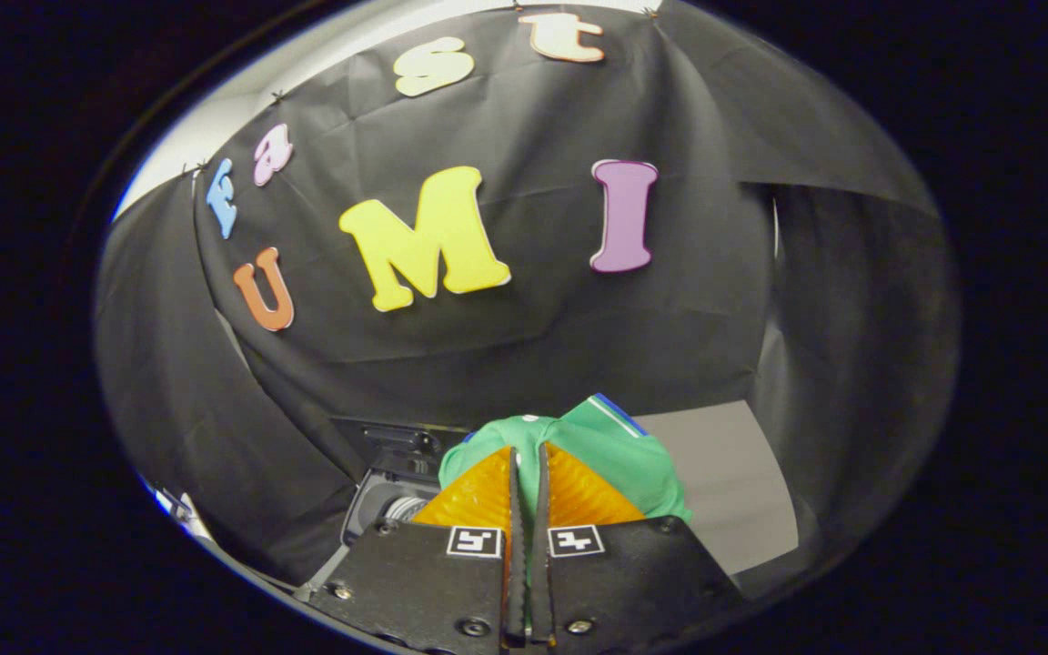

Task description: Put the clothes into the washing machine and then close the washing machine lid.

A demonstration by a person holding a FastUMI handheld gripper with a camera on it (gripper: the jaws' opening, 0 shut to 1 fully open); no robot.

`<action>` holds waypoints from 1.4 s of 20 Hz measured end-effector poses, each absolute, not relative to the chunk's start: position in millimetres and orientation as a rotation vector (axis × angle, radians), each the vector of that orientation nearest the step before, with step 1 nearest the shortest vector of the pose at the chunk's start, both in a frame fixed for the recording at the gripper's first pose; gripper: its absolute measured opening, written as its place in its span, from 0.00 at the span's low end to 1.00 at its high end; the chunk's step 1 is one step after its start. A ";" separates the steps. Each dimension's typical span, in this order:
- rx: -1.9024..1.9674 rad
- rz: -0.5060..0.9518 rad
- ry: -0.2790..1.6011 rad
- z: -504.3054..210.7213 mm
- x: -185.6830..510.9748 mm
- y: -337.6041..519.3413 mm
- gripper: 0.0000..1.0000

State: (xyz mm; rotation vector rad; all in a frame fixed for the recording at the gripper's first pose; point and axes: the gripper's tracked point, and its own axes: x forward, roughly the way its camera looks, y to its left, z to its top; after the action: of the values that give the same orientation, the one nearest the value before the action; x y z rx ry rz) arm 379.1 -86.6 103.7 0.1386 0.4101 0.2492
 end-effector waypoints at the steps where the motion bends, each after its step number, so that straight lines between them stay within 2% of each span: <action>1: 0.137 0.267 0.408 107.0 379.2 -76.9 0.06; 9: 0.108 0.474 0.413 122.3 377.5 31.0 0.06; 16: 0.111 0.641 0.466 105.9 386.4 135.6 0.06; 22: 0.095 0.692 0.533 62.9 405.4 198.3 0.06; 28: 0.055 0.668 0.598 -1.0 423.3 228.9 0.06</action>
State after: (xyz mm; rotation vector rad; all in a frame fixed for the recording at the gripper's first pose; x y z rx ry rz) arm 423.3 228.9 -1.0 0.0547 0.5977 0.6682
